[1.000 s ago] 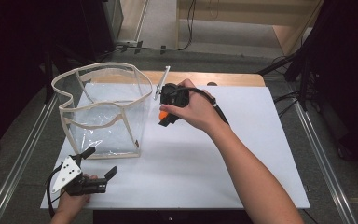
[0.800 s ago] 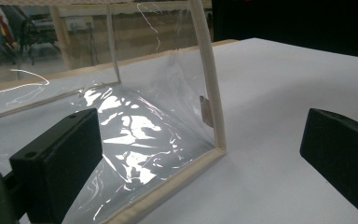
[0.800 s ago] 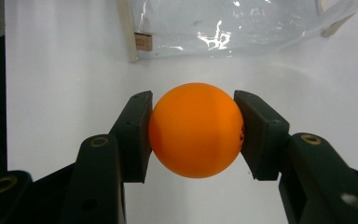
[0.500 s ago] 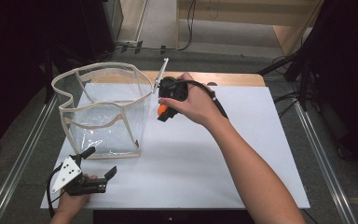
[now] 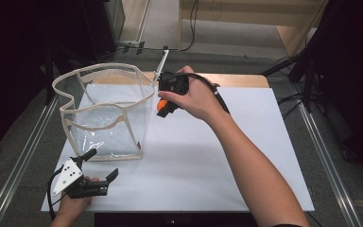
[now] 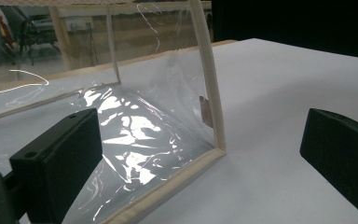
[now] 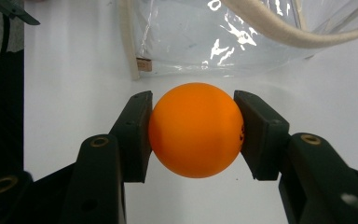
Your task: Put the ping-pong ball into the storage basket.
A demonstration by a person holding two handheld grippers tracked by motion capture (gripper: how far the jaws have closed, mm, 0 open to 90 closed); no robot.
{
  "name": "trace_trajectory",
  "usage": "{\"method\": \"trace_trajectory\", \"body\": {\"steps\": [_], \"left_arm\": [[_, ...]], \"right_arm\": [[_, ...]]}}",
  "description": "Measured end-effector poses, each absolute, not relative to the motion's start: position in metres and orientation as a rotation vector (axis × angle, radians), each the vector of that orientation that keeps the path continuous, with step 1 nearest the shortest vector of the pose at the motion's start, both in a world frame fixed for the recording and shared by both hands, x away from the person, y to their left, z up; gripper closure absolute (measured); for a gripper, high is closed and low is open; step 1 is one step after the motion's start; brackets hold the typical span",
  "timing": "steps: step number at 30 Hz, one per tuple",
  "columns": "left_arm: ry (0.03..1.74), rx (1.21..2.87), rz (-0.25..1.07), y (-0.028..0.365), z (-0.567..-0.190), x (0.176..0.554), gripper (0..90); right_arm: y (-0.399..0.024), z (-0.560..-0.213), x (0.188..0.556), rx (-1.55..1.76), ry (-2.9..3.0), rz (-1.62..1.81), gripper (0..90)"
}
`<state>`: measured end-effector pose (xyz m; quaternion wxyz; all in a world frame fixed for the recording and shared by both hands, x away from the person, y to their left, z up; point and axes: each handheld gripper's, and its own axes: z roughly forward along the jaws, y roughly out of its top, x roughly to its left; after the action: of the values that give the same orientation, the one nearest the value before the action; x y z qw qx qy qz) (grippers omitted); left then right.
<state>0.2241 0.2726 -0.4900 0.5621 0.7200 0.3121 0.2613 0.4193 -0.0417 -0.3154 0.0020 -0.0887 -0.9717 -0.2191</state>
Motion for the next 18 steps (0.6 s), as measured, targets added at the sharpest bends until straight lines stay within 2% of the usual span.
{"method": "trace_trajectory", "body": {"steps": [18], "left_arm": [[0.735,1.696,0.616,0.272,-0.49,0.224,0.0]], "right_arm": [[-0.039,-0.299,0.427,-0.279,-3.054,-0.707,47.5]]}}
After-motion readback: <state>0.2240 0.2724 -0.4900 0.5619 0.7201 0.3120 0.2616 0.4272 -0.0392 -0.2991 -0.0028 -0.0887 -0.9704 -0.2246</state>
